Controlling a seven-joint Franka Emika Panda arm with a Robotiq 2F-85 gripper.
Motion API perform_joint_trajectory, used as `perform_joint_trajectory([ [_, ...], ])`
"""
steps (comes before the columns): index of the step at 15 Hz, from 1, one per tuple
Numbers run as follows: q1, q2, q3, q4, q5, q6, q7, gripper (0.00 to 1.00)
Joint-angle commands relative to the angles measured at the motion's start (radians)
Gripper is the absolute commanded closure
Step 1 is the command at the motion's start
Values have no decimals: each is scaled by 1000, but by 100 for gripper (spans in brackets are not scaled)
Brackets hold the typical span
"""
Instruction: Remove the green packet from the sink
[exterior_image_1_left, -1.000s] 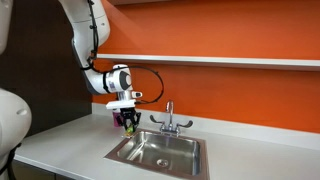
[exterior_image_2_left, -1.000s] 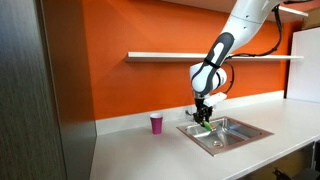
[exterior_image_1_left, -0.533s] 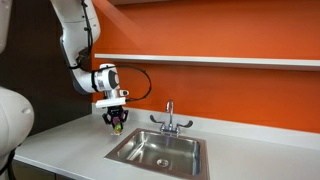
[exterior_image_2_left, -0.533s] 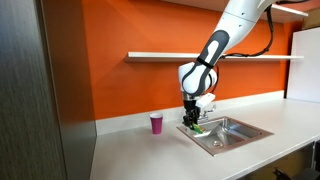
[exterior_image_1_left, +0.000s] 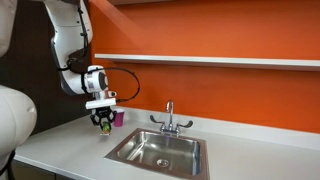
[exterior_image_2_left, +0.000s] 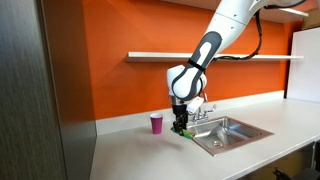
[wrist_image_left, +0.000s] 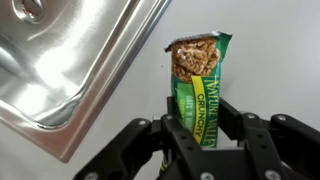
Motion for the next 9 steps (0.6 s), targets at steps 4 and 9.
perform_joint_trajectory([
  [4,22,109,10,95,-9,-8,-12,84],
  [9,28,172,11,143,-1,-12,-17,84],
])
